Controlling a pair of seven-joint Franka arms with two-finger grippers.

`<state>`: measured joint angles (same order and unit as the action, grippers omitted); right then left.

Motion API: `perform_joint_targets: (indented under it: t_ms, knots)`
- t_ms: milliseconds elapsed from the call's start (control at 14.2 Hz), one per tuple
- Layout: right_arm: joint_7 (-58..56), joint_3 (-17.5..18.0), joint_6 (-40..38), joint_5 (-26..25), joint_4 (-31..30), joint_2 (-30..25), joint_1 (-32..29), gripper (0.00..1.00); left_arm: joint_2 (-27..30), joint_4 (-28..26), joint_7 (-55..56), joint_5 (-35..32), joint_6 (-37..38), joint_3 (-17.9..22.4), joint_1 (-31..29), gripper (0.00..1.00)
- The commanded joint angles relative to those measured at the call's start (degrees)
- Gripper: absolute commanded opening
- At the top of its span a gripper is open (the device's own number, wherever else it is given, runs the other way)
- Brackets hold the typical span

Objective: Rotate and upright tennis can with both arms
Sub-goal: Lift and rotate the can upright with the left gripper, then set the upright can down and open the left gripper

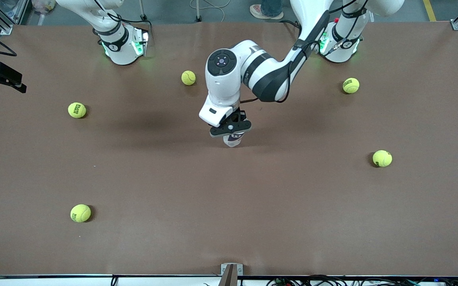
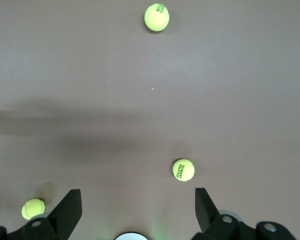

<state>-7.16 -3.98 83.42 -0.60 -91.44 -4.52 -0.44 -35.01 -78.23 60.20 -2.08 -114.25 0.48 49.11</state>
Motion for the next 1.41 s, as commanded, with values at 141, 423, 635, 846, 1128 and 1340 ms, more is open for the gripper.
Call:
perform_joint_targets:
  t_ms: [141, 423, 635, 846, 1128, 1340]
  knots:
    - [-0.31, -0.15, 0.17, 1.31, -1.99, -1.9, -0.7, 1.0, -3.04, 4.13, 0.7, -1.44, 4.3, 2.15, 3.27, 0.01]
    - [-0.49, -0.06, 0.61, 0.78, -1.9, -1.81, -0.53, 1.0, -3.48, 4.58, 0.53, -1.44, 4.66, 2.15, 3.28, 0.33]
    - [-0.66, 0.12, 0.7, 0.25, -1.81, -1.81, -0.44, 1.0, -3.22, 4.58, 0.44, -1.44, 4.66, 2.15, 3.28, 0.69]
    - [-1.71, 0.03, 0.7, 0.16, -1.9, -1.81, -0.62, 1.0, -2.43, 4.58, 0.44, -1.35, 4.66, 2.07, 3.28, 0.74]
    - [-1.81, 0.03, 0.61, 0.16, -1.9, -1.81, -0.53, 1.0, 0.73, 4.76, 0.61, -1.09, 6.76, 1.8, 3.1, 0.75]
    - [-1.72, 0.03, 0.43, 0.16, -1.9, -1.9, -0.53, 1.0, 4.06, 4.76, 0.1, -1.18, 6.85, 2.94, 2.31, 1.0]
